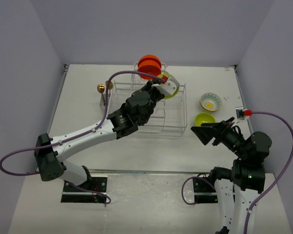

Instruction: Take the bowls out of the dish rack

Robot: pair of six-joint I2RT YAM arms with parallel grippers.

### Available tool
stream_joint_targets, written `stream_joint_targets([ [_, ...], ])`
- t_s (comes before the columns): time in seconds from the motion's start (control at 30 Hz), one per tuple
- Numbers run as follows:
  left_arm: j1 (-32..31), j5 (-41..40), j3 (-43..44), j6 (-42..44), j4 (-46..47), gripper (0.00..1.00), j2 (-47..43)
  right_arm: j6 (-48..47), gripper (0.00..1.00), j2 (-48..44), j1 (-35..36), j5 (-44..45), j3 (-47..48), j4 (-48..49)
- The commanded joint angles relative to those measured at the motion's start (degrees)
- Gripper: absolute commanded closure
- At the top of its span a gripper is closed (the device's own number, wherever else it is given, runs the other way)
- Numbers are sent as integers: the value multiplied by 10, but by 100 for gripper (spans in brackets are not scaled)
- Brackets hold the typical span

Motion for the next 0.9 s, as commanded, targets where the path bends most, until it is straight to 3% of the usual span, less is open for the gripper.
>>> stream_joint_targets([
  [0.0,-42,-37,47,-93,-36,100,-42,-16,11,29,6,-7,38,8],
  [0.23,-113,-87,115,-231,-180,100,-29,-63,11,87,25,79,129,-68],
  [0.4,-156,-89,241,-361,-352,100,19,-102,15,137,62,176,213,-126],
  [0.57,-179,-60,356,-455,-473,100,81,-145,28,211,103,264,297,-201],
  [0.73,-183,-104,478,-503,-589,100,166,-168,32,259,162,364,376,-260],
  [0.87,-183,-79,479,-510,-570,100,167,-182,49,304,198,428,412,-284],
])
